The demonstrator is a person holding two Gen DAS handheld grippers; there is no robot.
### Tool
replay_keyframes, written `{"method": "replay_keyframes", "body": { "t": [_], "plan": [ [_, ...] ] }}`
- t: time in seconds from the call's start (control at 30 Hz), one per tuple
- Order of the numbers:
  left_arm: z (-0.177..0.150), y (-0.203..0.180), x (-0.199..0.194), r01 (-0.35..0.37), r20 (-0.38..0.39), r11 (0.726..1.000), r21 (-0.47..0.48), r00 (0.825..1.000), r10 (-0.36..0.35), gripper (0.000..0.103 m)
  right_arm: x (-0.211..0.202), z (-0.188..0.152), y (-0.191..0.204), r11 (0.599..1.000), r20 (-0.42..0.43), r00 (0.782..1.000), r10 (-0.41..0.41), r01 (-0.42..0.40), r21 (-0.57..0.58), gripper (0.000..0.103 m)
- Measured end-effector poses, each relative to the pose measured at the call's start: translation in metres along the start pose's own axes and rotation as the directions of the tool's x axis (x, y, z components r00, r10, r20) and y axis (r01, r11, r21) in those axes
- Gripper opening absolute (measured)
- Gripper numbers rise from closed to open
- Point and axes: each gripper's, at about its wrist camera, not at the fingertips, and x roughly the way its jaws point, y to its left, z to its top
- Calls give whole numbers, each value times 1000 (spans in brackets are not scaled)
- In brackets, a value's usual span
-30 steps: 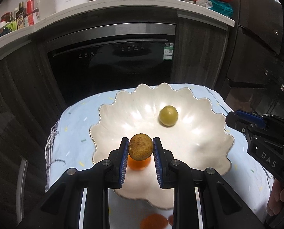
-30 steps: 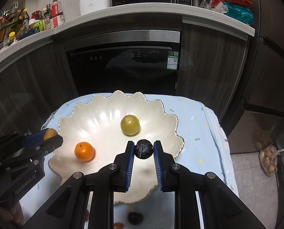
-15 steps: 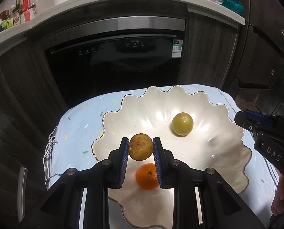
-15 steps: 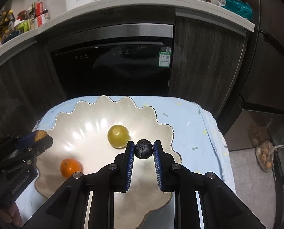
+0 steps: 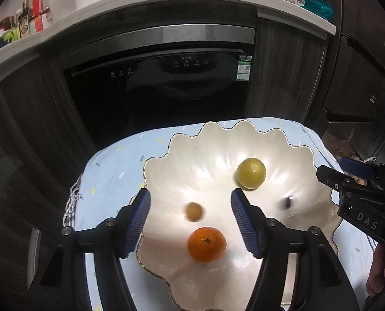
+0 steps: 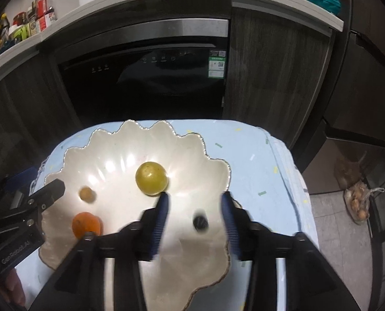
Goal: Organize fruits
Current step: 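Open the left tool over the bowl while the right tool releases the plum, then withdraw both open tools from above the bowl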
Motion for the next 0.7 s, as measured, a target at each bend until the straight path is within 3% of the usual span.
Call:
{"method": "replay_keyframes", "body": {
  "t": [0.07,0.17,0.7],
  "plan": [
    [1,0,-6,-4,14,1000,-3,1000,5,76,-3,0,-2,1000,6,1000,-9,9,11,60],
    [1,0,-17,-16,39,1000,0,999,16,85,-9,1,-4,1000,16,1000,-11,11,19,60],
    [-3,1,-65,-36,95,999,7,995,35,90,-54,3,2,1000,88,996,-16,16,10,60]
  ]
}}
